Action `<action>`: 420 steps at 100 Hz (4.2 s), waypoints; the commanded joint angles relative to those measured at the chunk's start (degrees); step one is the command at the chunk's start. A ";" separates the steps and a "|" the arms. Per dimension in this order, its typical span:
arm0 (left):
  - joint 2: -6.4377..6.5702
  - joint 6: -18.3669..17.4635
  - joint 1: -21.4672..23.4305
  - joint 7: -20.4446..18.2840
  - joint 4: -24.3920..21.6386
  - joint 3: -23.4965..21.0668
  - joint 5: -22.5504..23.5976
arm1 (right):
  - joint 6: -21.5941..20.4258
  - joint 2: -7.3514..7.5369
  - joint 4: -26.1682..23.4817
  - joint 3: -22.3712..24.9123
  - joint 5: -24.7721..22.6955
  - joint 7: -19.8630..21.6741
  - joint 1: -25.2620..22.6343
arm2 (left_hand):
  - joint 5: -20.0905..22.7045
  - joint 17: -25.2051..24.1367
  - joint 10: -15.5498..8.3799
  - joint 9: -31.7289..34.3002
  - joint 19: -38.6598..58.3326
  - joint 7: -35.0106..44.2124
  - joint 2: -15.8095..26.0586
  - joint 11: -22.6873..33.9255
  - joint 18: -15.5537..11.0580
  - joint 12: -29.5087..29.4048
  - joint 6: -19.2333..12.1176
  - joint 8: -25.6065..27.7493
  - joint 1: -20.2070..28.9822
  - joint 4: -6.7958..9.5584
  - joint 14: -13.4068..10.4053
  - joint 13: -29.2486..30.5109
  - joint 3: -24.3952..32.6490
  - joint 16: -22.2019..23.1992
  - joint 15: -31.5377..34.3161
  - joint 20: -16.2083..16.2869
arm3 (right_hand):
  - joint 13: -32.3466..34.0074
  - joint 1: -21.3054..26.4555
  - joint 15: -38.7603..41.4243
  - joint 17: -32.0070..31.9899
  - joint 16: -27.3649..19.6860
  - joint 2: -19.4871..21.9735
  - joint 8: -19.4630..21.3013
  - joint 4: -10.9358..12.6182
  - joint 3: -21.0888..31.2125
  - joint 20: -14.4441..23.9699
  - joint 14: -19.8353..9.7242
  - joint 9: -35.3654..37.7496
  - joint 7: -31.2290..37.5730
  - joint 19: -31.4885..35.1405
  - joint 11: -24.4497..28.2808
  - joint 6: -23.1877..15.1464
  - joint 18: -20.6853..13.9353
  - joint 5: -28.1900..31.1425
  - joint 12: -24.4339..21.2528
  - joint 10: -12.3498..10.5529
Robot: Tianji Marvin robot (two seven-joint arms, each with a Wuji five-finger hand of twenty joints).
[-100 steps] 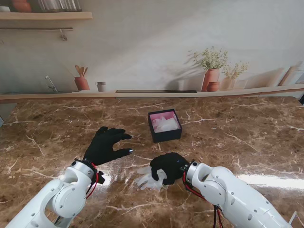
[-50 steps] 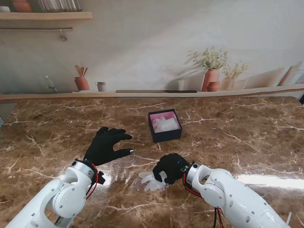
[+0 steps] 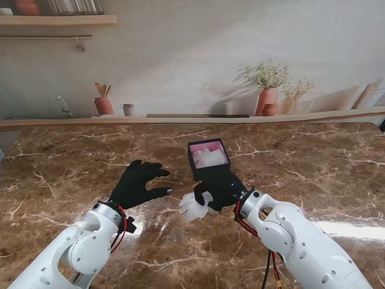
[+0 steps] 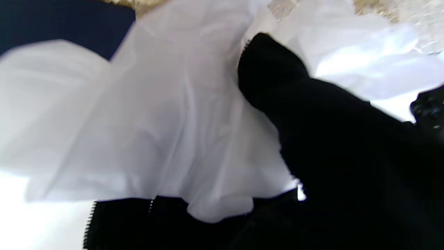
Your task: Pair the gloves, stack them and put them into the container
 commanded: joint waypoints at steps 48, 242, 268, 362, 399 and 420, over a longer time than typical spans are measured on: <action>-0.09 -0.19 -0.39 -0.68 0.28 0.05 -0.40 | 6.12 -0.41 7.91 -3.03 -0.70 3.59 17.52 | -1.15 -0.07 -1.36 -2.32 2.75 -2.41 2.89 -0.99 -1.95 -0.86 1.39 -1.27 0.57 1.87 -2.60 -3.44 -2.80 -0.96 -0.74 -2.68 | 3.28 2.02 1.06 2.00 -0.83 -0.83 -2.84 -0.03 2.09 -0.16 0.61 2.31 1.79 2.97 0.58 0.24 -1.52 1.41 -0.74 -0.94; -0.06 1.97 -0.68 -1.76 1.34 -0.11 -1.27 | 9.01 -23.02 70.81 -45.72 29.11 -7.39 48.63 | -0.66 -0.86 -1.30 -3.00 -0.17 -1.07 3.33 -1.13 -2.46 -0.99 0.15 0.47 0.49 1.89 -3.31 -4.30 -2.84 -1.14 -1.37 -2.67 | 1.13 -0.94 -7.18 1.88 -5.05 6.01 -19.49 0.88 3.10 -5.49 2.24 0.40 5.00 -1.47 -5.24 4.12 -2.67 -4.68 -7.82 1.44; -0.07 2.37 -0.45 -1.64 1.27 -0.18 -1.18 | 5.80 -24.00 73.37 -46.15 30.96 -4.52 49.09 | -0.54 -0.82 -1.27 -2.89 -0.49 -0.88 3.26 -1.03 -2.41 -0.94 0.03 0.52 0.82 1.88 -3.29 -4.22 -2.73 -1.05 -1.28 -2.19 | -2.57 -7.08 -13.20 -3.04 -5.62 4.30 -20.99 -1.61 1.12 -7.21 1.61 -4.39 1.45 -5.25 -6.44 7.44 -1.06 -10.22 -9.42 2.37; -0.18 1.02 -1.22 -0.68 2.36 0.04 -0.85 | 15.06 -7.54 39.24 -27.25 18.54 1.03 39.36 | -0.56 -0.88 -1.51 -3.00 -0.69 -0.93 3.14 -1.30 -1.97 -1.09 0.09 0.60 0.97 1.86 -3.45 -4.53 -2.85 -1.25 -1.70 -1.22 | -14.63 -30.48 -23.46 -17.52 -11.24 8.36 -9.94 6.33 -4.18 -1.76 2.99 -18.81 -31.33 -9.78 -12.87 11.76 3.33 -19.87 -22.15 0.98; -0.15 0.93 -1.27 -0.90 2.42 0.03 -1.03 | 15.98 -6.33 33.73 -20.07 16.79 -1.07 34.64 | -0.05 -0.84 -1.59 -2.74 -0.88 -0.49 3.28 -1.21 -1.87 -1.05 -0.27 0.84 0.75 1.84 -3.46 -4.31 -2.85 -1.19 -1.60 -1.01 | -8.69 -29.40 -14.83 -13.62 -6.09 8.56 -7.94 6.51 -3.90 0.50 2.00 -13.03 -27.26 -2.68 -8.94 11.89 3.20 -16.01 -20.31 1.38; -0.13 0.62 -1.40 -0.93 2.49 -0.07 -1.00 | 16.41 -6.25 33.29 -19.43 17.40 0.01 33.88 | 0.25 -0.85 -1.49 -2.73 -0.91 -0.19 3.44 -1.18 -1.80 -1.02 -0.53 0.98 0.63 1.85 -3.42 -4.29 -2.83 -1.14 -1.53 -0.91 | -6.43 -29.40 -16.93 -12.07 -7.86 9.70 -8.07 6.78 -4.71 -0.16 3.86 -10.81 -27.00 -2.79 -10.29 11.65 4.07 -13.48 -21.82 2.85</action>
